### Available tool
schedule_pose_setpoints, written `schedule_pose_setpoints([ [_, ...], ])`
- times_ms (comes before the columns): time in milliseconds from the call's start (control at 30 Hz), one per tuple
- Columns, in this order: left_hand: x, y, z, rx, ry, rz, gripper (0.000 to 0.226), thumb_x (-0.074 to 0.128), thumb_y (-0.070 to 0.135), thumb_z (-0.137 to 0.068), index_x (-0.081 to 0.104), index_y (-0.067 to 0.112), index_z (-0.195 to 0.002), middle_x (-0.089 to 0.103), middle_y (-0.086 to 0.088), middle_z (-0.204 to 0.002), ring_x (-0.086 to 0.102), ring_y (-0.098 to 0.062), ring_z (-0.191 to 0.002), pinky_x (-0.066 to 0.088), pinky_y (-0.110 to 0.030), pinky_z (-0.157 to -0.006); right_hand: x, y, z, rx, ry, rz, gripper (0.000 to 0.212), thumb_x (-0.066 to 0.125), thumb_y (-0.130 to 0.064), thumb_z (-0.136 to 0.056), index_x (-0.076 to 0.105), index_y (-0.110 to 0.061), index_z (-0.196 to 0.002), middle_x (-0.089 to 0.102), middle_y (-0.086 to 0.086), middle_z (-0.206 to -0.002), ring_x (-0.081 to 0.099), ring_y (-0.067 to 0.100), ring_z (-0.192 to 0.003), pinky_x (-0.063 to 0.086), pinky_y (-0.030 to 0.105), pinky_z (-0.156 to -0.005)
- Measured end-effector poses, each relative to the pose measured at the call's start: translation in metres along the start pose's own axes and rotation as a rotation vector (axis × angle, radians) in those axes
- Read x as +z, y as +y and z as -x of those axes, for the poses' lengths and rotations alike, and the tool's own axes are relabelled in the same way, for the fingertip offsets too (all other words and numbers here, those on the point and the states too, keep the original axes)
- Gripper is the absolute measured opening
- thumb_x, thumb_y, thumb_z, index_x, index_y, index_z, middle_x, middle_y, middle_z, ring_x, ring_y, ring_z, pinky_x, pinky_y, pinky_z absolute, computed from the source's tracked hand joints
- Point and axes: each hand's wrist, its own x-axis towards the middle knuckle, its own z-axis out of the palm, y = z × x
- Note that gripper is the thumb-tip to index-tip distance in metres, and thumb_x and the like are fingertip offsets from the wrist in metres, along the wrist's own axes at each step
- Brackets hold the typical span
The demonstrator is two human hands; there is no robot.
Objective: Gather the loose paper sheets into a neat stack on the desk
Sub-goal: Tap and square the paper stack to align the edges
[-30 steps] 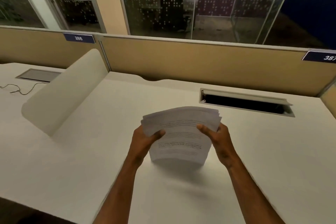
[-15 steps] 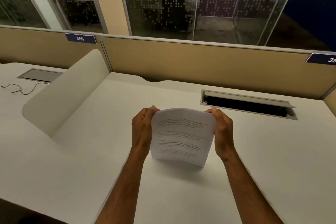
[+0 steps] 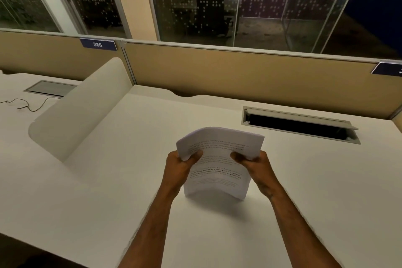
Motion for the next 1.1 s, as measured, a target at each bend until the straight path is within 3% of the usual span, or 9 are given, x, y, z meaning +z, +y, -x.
schedule_pose_setpoints([
  [133, 0.009, -0.007, 0.004, -0.038, 0.06, -0.029, 0.008, 0.076, 0.031, -0.087, 0.079, 0.025, -0.091, 0.081, -0.01, -0.095, 0.077, -0.033, -0.088, 0.061, -0.06, -0.081, 0.003, 0.01, -0.003, 0.07, -0.005, -0.001, 0.025, 0.079, -0.02, -0.083, 0.075, -0.026, -0.107, 0.079, 0.0, -0.103, 0.074, 0.026, -0.097, 0.063, 0.038, -0.078],
  [267, -0.001, 0.006, -0.005, -0.033, 0.097, 0.09, 0.002, 0.081, 0.031, -0.082, 0.082, 0.029, -0.082, 0.082, -0.003, -0.089, 0.079, -0.026, -0.082, 0.063, -0.042, -0.067, -0.025, 0.01, -0.001, 0.108, -0.106, 0.096, 0.038, 0.082, -0.037, -0.073, 0.078, -0.019, -0.106, 0.079, 0.002, -0.105, 0.074, 0.027, -0.102, 0.059, 0.035, -0.086],
  [333, -0.01, 0.014, -0.009, -0.034, 0.169, 0.258, 0.021, 0.083, 0.033, -0.076, 0.081, 0.023, -0.094, 0.082, -0.002, -0.096, 0.078, -0.024, -0.089, 0.062, -0.033, -0.069, -0.044, 0.018, 0.007, 0.146, -0.153, 0.047, 0.041, 0.085, -0.035, -0.069, 0.079, -0.016, -0.105, 0.078, 0.007, -0.109, 0.071, 0.032, -0.109, 0.058, 0.032, -0.088],
  [467, -0.009, 0.021, -0.012, -0.063, 0.207, 0.497, 0.043, 0.081, 0.027, -0.075, 0.07, 0.019, -0.115, 0.081, 0.001, -0.106, 0.077, -0.021, -0.097, 0.063, -0.039, -0.08, -0.038, 0.024, 0.018, 0.099, -0.204, -0.306, 0.057, 0.087, -0.017, -0.069, 0.069, -0.022, -0.123, 0.072, 0.014, -0.122, 0.066, 0.032, -0.117, 0.058, 0.035, -0.089],
  [533, -0.001, 0.019, -0.008, -0.082, 0.204, 0.578, 0.043, 0.079, 0.023, -0.076, 0.068, 0.02, -0.118, 0.08, -0.002, -0.11, 0.077, -0.021, -0.098, 0.064, -0.041, -0.081, -0.02, 0.018, 0.016, 0.047, -0.138, -0.453, 0.067, 0.085, -0.012, -0.072, 0.06, -0.022, -0.133, 0.069, 0.014, -0.125, 0.067, 0.03, -0.116, 0.059, 0.041, -0.088],
  [667, 0.003, 0.003, 0.004, -0.083, 0.173, 0.684, 0.041, 0.07, 0.016, -0.087, 0.062, 0.021, -0.127, 0.079, -0.006, -0.112, 0.076, -0.022, -0.099, 0.065, -0.041, -0.077, -0.007, 0.004, 0.013, -0.026, 0.066, -0.428, 0.045, 0.077, -0.016, -0.081, 0.066, -0.031, -0.122, 0.073, 0.008, -0.115, 0.072, 0.021, -0.102, 0.061, 0.038, -0.079],
  [833, -0.047, -0.012, 0.006, -0.142, -0.01, 0.605, 0.046, 0.066, 0.02, -0.087, 0.064, 0.013, -0.132, 0.075, -0.01, -0.122, 0.074, -0.026, -0.108, 0.064, -0.038, -0.083, -0.023, 0.004, 0.014, -0.038, 0.126, -0.365, 0.03, 0.074, -0.024, -0.078, 0.073, -0.03, -0.107, 0.077, 0.009, -0.101, 0.076, 0.026, -0.09, 0.062, 0.035, -0.068],
  [967, -0.108, 0.013, -0.022, -0.079, -0.132, 0.205, 0.07, 0.088, 0.041, -0.067, 0.067, 0.016, -0.129, 0.08, -0.006, -0.107, 0.077, -0.02, -0.095, 0.063, -0.029, -0.073, -0.038, -0.009, 0.01, -0.067, 0.041, -0.209, 0.037, 0.079, -0.028, -0.076, 0.073, -0.026, -0.113, 0.077, 0.012, -0.103, 0.076, 0.029, -0.092, 0.062, 0.037, -0.07],
  [1100, -0.093, 0.022, -0.038, -0.051, -0.188, -0.049, 0.045, 0.08, 0.041, -0.075, 0.074, 0.022, -0.115, 0.08, -0.005, -0.106, 0.077, -0.024, -0.097, 0.06, -0.035, -0.076, -0.037, -0.015, 0.001, -0.064, 0.003, -0.039, 0.023, 0.073, -0.03, -0.08, 0.077, -0.031, -0.103, 0.078, 0.005, -0.095, 0.075, 0.028, -0.088, 0.062, 0.032, -0.067],
])
